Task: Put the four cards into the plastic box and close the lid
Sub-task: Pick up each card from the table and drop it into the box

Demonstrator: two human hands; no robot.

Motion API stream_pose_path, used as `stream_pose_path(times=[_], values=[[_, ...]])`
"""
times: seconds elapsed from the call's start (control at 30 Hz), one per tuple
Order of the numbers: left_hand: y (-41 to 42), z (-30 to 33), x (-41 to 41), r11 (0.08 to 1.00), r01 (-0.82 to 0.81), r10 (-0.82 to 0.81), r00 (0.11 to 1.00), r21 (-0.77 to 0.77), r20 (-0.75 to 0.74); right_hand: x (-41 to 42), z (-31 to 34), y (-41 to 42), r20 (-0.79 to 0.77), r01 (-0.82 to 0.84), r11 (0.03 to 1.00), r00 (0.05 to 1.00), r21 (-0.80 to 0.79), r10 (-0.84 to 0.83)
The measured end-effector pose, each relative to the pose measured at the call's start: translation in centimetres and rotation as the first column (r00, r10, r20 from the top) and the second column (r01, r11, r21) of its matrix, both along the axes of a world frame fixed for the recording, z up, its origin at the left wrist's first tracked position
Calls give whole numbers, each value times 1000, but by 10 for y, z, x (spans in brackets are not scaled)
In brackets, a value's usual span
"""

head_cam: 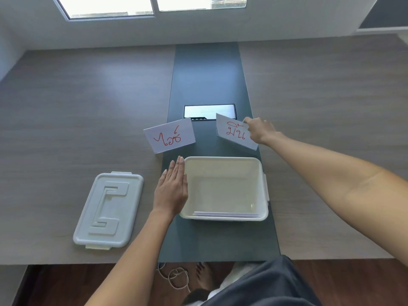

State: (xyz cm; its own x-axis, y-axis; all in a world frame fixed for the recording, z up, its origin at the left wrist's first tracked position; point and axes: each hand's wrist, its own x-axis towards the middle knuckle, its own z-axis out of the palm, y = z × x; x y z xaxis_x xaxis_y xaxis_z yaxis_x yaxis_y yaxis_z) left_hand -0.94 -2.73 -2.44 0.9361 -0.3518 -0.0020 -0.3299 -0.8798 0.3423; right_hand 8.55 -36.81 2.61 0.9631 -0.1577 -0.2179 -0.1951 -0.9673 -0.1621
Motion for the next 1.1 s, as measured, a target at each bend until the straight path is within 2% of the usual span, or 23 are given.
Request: stream_pose_path(times=[0.47,0.8,0.9,1.1], values=[[1,4,0,1000,7,-7,1000,2,-12,-56,84,4,221,-35,998,975,55,22],[1,1,3,999,23,-23,1000,27,4,-109,129,42,332,-181,983,930,32,161],[1,2,2,1000,23,-23,1000,8,-8,-123,135,49,331,-217,974,925,65,184],[1,1,1,1000,24,-25,1000,-12,-16,-144,136,56,236,-224,954,956,198,175]])
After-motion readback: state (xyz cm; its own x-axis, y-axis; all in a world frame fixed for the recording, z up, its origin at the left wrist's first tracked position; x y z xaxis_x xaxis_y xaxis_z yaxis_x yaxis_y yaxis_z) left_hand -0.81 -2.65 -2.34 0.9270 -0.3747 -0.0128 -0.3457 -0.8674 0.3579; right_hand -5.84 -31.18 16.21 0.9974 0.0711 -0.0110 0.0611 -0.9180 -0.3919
